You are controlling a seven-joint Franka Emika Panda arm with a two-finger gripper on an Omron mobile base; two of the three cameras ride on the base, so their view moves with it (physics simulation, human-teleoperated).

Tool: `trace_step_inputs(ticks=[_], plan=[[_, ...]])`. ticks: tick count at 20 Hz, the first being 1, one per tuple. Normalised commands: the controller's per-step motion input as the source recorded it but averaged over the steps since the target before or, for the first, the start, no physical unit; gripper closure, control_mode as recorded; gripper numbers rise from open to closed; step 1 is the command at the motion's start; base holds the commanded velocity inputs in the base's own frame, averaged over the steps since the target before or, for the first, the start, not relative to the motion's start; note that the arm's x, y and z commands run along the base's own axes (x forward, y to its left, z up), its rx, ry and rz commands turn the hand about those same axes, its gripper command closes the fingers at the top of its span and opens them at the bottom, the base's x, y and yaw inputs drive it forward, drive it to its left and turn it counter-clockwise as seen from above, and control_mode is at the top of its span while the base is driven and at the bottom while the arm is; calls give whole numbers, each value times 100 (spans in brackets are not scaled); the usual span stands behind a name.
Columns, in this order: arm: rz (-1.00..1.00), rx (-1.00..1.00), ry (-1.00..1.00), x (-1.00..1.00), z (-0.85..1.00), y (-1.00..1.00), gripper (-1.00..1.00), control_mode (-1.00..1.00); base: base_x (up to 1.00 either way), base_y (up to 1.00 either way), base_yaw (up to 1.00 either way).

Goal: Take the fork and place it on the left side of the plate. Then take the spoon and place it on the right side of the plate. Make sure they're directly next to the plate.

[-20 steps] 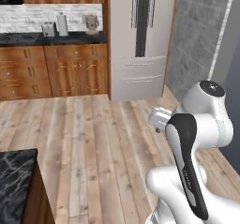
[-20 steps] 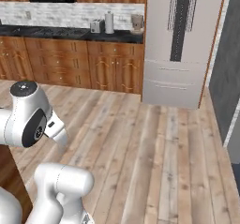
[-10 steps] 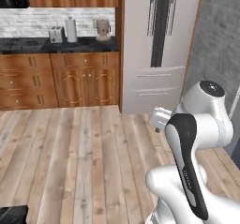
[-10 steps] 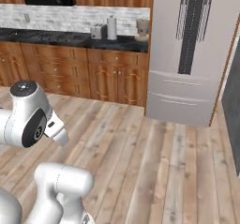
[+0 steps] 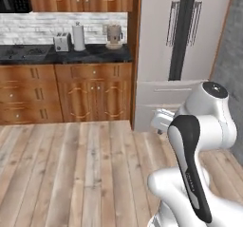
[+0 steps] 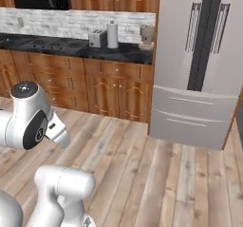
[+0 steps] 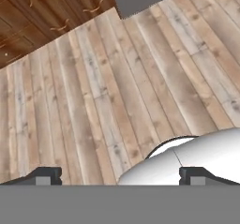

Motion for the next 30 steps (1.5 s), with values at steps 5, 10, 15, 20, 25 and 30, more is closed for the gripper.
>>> trace_step_inputs(ticks=[5, 10, 15, 20, 25, 30], plan=[[0, 0, 0, 0, 0, 0, -100, 100, 100, 55, 3], [0, 0, 0, 0, 0, 0, -100, 100, 100, 80, 1], [0, 0, 0, 0, 0, 0, -100, 100, 100, 99, 0], [0, 0, 0, 0, 0, 0, -100, 100, 100, 100, 0], [0, 0, 0, 0, 0, 0, -100, 100, 100, 100, 0], [0, 0, 0, 0, 0, 0, -100, 100, 100, 100, 0]])
